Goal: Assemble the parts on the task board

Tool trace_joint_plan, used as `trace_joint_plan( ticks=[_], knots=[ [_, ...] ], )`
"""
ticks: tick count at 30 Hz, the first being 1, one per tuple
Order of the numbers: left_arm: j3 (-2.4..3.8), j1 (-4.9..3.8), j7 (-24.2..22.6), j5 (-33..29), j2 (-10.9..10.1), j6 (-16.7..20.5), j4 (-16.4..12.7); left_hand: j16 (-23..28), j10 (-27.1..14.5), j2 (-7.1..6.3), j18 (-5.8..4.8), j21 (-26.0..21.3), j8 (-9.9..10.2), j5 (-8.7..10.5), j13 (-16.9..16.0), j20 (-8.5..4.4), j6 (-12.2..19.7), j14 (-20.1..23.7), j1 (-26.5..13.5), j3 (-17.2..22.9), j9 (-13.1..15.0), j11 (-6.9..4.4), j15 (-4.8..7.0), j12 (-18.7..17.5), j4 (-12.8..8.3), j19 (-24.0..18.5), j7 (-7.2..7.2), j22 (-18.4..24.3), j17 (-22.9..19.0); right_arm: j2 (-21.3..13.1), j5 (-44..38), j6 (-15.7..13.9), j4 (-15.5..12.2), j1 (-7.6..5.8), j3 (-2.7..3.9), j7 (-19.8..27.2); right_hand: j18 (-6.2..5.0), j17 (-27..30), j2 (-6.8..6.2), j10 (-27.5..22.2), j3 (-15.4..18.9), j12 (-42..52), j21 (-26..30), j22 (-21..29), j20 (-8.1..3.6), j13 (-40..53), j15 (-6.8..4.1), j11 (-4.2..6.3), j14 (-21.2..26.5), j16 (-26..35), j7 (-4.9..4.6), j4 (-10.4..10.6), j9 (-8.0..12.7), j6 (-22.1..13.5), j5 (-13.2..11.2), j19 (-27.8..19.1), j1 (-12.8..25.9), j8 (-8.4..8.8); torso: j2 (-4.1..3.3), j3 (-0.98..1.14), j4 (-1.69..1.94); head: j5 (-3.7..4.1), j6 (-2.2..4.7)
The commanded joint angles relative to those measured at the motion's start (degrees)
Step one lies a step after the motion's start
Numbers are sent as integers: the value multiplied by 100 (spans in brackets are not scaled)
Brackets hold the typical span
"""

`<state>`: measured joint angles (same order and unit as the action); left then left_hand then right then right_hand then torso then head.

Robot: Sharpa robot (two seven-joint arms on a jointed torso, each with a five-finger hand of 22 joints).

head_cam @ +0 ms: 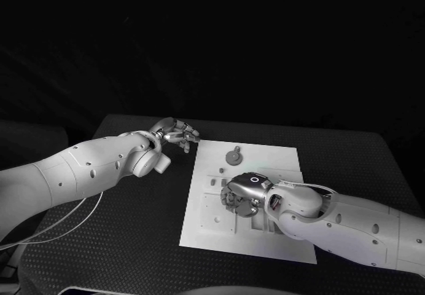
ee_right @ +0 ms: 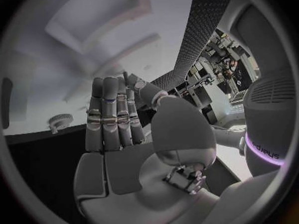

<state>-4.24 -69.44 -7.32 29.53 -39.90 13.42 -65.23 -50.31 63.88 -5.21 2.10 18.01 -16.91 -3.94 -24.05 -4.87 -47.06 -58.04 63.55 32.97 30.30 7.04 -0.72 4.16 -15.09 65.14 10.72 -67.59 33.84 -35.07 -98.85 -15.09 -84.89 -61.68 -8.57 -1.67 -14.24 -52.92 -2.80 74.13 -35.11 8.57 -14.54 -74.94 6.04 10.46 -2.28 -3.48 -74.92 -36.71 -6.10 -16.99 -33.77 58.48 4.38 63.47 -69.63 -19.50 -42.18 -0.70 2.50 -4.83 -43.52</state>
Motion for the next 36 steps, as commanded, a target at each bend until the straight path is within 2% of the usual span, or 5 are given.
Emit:
trace_joint_plan(
  ticks=[1,36],
  knots=[
    [4,-9,-51,-45,4,-22,-11,-18,-35,-2,303,-25,5,-20,9,1,-19,-38,-67,-34,8,-5,-9,-10,10,32,20,-9,8,7,-111,61,25,27,-13,30,-76,-4,35,54,-14,-31,38,-58,-8,6,-50,2,5,-37,-4,15,1,59,23,40,-27,-21,3,-3,-4,-20,0],
    [4,-8,-17,-45,6,-98,13,-4,-54,-3,303,-38,9,-18,16,4,-4,-35,-73,-39,8,1,-14,-17,16,32,25,-19,26,-92,-137,-38,-28,28,-15,-2,-76,-3,30,65,-16,-46,44,-71,-13,17,-53,5,2,-47,-2,14,-24,58,23,53,-32,-21,2,3,-11,-47,-3]
  ],
)
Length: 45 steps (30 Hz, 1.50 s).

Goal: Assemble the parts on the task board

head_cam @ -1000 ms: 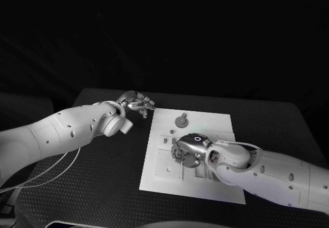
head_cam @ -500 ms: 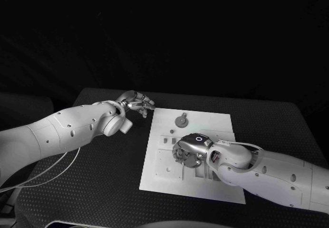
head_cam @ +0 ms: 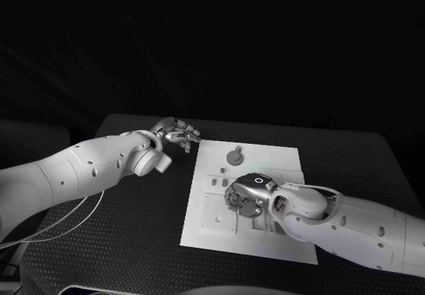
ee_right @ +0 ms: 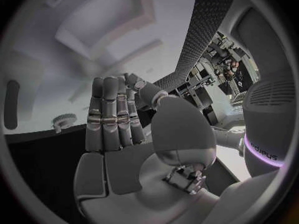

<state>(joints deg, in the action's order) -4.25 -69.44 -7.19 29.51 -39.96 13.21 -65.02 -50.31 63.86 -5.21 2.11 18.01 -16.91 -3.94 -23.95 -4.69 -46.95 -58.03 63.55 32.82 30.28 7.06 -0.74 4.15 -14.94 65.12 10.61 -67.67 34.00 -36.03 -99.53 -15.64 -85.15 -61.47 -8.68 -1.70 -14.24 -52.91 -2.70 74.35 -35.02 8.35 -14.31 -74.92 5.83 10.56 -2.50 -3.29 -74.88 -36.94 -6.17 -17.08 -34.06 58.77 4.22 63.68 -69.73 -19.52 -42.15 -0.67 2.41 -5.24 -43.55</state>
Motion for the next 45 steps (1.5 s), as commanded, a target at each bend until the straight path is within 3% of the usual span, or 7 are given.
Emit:
trace_joint_plan(
  ticks=[1,14,23,32,36,39,45],
  knots=[
    [4,-8,-30,-42,11,-73,-8,-4,-53,-3,302,-38,9,-18,6,-14,-14,-36,-73,-24,10,-1,-13,-17,0,34,36,-11,10,15,-65,29,0,7,-4,1,-76,-4,19,43,-25,-24,21,-74,8,8,-31,-13,-1,-24,5,22,4,29,39,32,-21,-19,0,0,-2,-5,0],
    [4,-9,-24,-42,5,-73,-26,1,-63,-4,302,-43,10,-18,9,-13,-11,-36,-74,-26,10,2,-15,-21,1,33,38,-14,16,99,-126,347,49,7,-15,-87,-76,-3,21,44,-25,-29,25,-77,8,11,-31,-14,0,-26,4,23,-3,27,39,32,-17,-18,0,-10,4,3,-7],
    [4,-9,-13,-42,-4,-87,-37,4,-66,-7,303,-46,10,-18,11,-12,-10,-35,-71,-26,11,3,-16,-21,-1,33,38,-16,20,168,-125,567,81,7,-108,-117,-76,-2,23,43,-23,-37,31,-79,11,13,-29,-16,4,-26,2,24,-9,21,38,28,-9,-14,-1,-8,5,1,-24],
    [4,-9,-9,-42,-12,-80,-45,6,-72,-8,303,-48,10,-18,12,-11,-7,-35,-72,-27,11,5,-17,-22,0,34,39,-18,24,169,47,281,152,6,-146,-115,-76,10,0,-67,8,-144,78,-95,38,3,14,-62,65,-16,-55,33,-26,-100,36,-16,94,60,2,-6,3,27,-27],
    [4,-9,-7,-42,-15,-73,-42,7,-74,-10,303,-49,11,-18,13,-11,-6,-35,-72,-28,11,5,-18,-23,0,34,39,-19,25,122,177,98,161,5,-146,-40,-76,27,-368,-281,81,-299,112,-108,71,-43,98,-155,155,8,-291,92,128,-675,42,-50,353,413,2,-4,1,21,-19],
    [4,-9,-8,-42,-14,-75,-41,8,-76,-11,303,-50,11,-18,14,-10,-5,-35,-73,-28,11,6,-18,-24,0,34,40,-20,27,55,248,-36,129,1,-146,-4,-76,36,-527,-442,82,-403,109,-124,76,-80,153,-213,199,17,-339,125,172,-770,40,-52,445,478,2,-5,-1,25,-12],
    [4,-9,-10,-42,-19,-67,-24,9,-79,-14,304,-52,12,-18,15,-10,-2,-35,-73,-29,11,7,-19,-24,1,34,41,-21,29,-141,414,-279,-107,-102,-142,97,-42,69,-872,-1114,-8,-476,211,-136,145,-258,376,-450,496,91,-201,317,345,-1158,39,-311,588,690,1,0,1,64,17]
  ],
)
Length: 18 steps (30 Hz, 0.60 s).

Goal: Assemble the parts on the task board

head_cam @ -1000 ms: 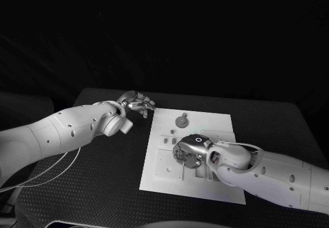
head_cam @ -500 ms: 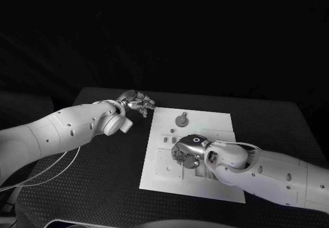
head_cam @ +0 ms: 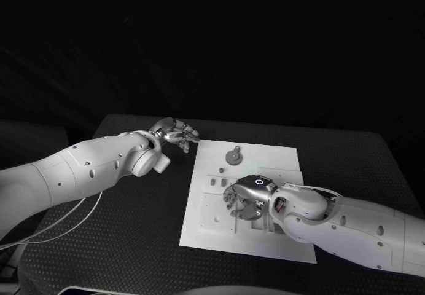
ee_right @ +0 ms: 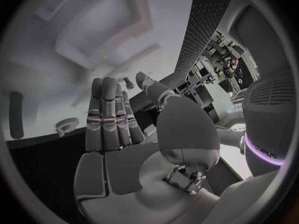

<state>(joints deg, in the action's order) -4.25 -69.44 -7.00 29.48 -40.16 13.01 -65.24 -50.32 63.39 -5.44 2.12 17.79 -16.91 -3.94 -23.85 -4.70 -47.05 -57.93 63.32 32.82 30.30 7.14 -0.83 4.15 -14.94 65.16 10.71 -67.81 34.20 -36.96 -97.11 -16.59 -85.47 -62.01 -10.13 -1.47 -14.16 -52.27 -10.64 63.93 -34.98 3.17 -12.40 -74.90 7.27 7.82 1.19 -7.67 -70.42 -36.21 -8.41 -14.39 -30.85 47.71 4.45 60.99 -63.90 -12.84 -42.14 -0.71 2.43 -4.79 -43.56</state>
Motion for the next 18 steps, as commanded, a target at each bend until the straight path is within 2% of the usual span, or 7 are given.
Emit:
trace_joint_plan(
  ticks=[1,3,5,9,11,14,18],
  knots=[
    [4,-9,-30,-39,1,-46,4,10,-32,9,303,-30,12,-18,5,-8,9,-45,-50,-29,8,-1,-10,-24,1,30,30,-8,9,-96,183,-218,-129,-86,3,79,-51,3,-119,-100,-21,52,18,-142,7,8,17,-22,67,9,49,90,38,-72,13,-56,18,27,0,7,-2,19,20],
    [3,-9,-32,-39,2,-45,6,10,-33,8,303,-30,12,-18,6,-8,9,-45,-50,-29,8,-1,-10,-24,0,30,30,-8,10,-172,192,-301,-213,-133,6,77,-53,1,-155,-110,-24,62,13,-144,10,4,21,-23,81,-1,51,127,48,-77,11,-66,29,23,0,11,-4,22,28],
    [3,-8,-33,-39,2,-47,9,10,-34,8,303,-31,12,-18,6,-8,10,-45,-50,-29,8,-1,-10,-24,0,30,30,-8,10,-243,213,-368,-278,-164,12,82,-55,0,-172,-116,-26,65,9,-145,11,2,22,-24,86,-7,58,144,53,-80,10,-71,31,21,-1,7,-4,30,38],
    [3,-8,-32,-39,-1,-54,23,11,-35,8,304,-32,12,-18,6,-8,11,-45,-48,-29,8,0,-10,-24,0,31,31,-9,12,-466,269,-513,-462,-271,97,86,-75,-10,-147,-50,-55,110,-28,-149,7,20,-1,0,70,-53,5,175,59,-23,9,-53,-30,-26,-2,12,-8,44,63],
    [3,-8,-38,-39,9,-49,43,12,-36,8,304,-32,12,-19,6,-8,11,-45,-47,-29,8,0,-10,-24,0,31,31,-10,13,-604,318,-553,-519,-334,168,99,-84,-23,-91,80,-58,177,-76,-152,-3,61,-48,51,19,-107,-36,136,61,33,6,-9,-112,-68,1,15,-19,60,82],
    [3,-7,-54,-39,17,-40,45,12,-36,9,304,-33,12,-19,7,-8,11,-45,-47,-28,9,0,-10,-24,0,31,31,-10,14,-790,352,-430,-532,-416,257,71,-84,-53,-21,243,-25,254,-155,-155,-29,126,-109,115,-49,-203,-57,55,71,87,4,52,-190,-112,8,9,-25,102,120],
    [3,-7,-129,-39,32,-27,51,13,-33,11,305,-34,9,-19,6,-7,7,-47,-46,-28,10,-1,-10,-21,1,33,30,-12,17,-1071,501,-252,-349,-554,313,86,-84,-59,4,299,2,275,-186,-154,-27,158,-124,132,-38,-234,-62,21,89,87,6,41,-190,-118,9,-2,-17,174,178]
  ],
)
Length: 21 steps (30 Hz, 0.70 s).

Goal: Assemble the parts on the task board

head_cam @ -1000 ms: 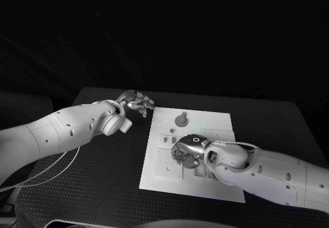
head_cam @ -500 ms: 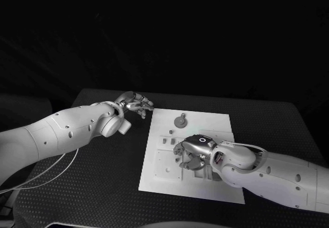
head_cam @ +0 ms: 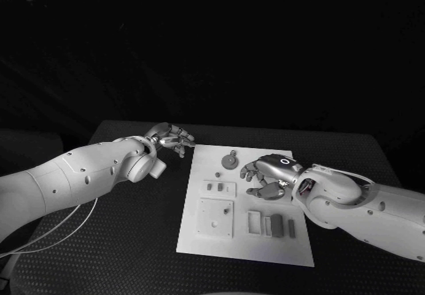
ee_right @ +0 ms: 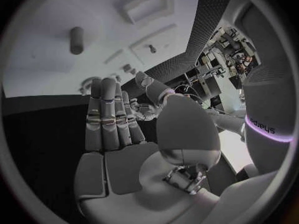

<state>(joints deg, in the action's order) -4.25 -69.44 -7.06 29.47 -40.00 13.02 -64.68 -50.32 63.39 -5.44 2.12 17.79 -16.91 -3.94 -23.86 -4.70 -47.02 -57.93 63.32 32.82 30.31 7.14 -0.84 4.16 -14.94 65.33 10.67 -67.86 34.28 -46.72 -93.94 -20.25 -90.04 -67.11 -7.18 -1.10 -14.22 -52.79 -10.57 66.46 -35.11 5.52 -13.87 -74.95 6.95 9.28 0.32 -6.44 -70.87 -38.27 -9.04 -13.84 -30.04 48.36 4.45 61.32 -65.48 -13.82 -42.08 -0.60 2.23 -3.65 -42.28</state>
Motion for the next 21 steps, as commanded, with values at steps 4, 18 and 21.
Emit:
trace_joint_plan(
  ticks=[4,18,21],
  knots=[
    [4,-6,-151,-39,18,-49,-1,15,-25,8,306,-35,5,-18,5,-6,-3,-49,-50,-31,11,-2,-9,-15,3,17,31,-11,14,-292,543,303,309,-69,141,149,-77,-1,-76,55,45,31,-59,-146,14,30,-38,12,33,-41,0,-9,31,4,9,-15,27,-16,1,-8,6,108,85],
    [4,-6,-157,-39,11,-56,13,18,-20,4,306,-39,3,-17,4,-5,-6,-50,-55,-36,12,-4,-8,-11,4,18,30,-14,20,-262,20,715,530,-48,105,10,-78,26,-329,-19,58,-47,-115,-146,32,63,-1,-28,136,-73,93,196,99,-84,9,-100,193,-4,-11,-2,18,157,99],
    [4,-6,-152,-39,9,-66,15,19,-20,4,306,-39,3,-17,4,-5,-5,-50,-56,-37,12,-4,-8,-11,5,19,30,-15,20,-230,-49,845,570,-24,69,-28,-78,28,-330,-13,55,-47,-124,-146,31,70,-4,-24,138,-80,98,217,101,-72,9,-105,199,-16,-10,-7,24,165,89]
  ],
)
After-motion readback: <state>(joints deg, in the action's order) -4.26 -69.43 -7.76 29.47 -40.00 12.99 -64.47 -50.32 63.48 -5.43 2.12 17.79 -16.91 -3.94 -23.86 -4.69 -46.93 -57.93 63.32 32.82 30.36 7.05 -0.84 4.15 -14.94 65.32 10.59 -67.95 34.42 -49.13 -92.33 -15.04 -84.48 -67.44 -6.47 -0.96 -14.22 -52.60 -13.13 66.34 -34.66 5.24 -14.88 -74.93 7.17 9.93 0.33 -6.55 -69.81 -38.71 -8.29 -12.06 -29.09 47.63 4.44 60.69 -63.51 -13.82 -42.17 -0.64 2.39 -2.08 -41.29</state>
